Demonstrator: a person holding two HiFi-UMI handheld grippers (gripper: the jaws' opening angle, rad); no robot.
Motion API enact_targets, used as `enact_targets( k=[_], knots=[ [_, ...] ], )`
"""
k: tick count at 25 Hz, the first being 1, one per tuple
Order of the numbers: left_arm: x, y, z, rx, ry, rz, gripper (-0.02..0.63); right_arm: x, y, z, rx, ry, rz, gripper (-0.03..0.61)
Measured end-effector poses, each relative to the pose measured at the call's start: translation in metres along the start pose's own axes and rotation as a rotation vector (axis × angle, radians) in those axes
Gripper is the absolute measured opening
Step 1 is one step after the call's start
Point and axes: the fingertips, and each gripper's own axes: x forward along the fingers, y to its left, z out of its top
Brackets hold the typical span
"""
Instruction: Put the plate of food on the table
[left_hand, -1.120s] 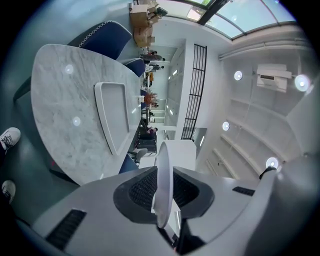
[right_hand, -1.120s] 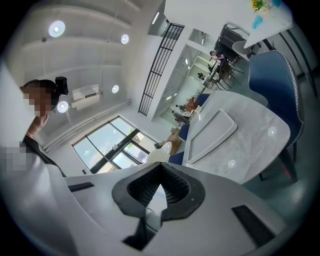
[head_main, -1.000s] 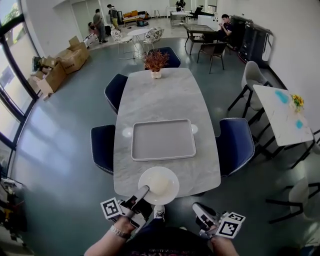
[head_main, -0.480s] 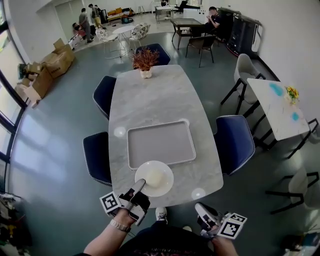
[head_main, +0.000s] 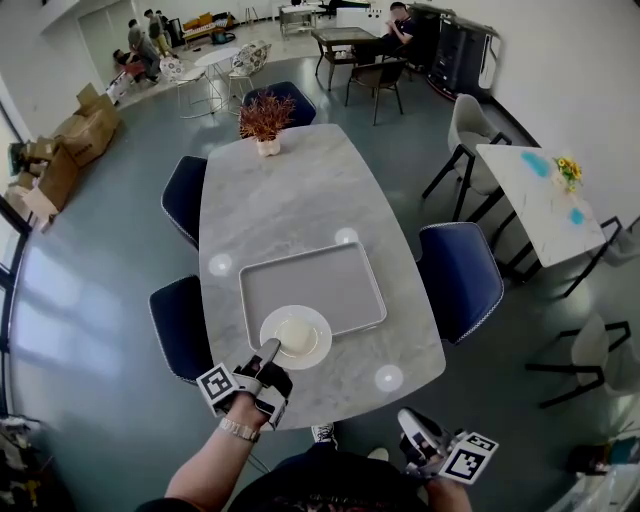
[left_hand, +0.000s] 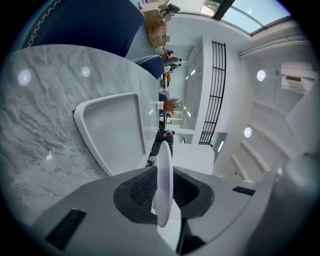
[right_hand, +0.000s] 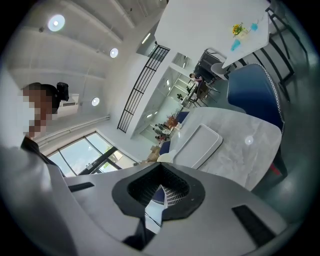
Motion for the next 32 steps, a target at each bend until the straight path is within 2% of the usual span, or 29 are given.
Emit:
enact_targets(
  k=[14,27,32],
  knots=[
    [0.070,0.056,0.049,0.012,-0.013,0.137,0.064,-0.027,-0.007,0.004,0.032,-0.122,-0.144,0.011],
    [0.109,0.087,0.080,0.039,-0.048,0.228,0.064,-0.044,-0.014,0.000,0.047,-0.176,-0.216,0.011],
    [0.117,0.095,0.083,0.033,-0.057,0.234,0.064,-0.048,-0.013,-0.003,0.070,-0.190,-0.221,0.011]
  ],
)
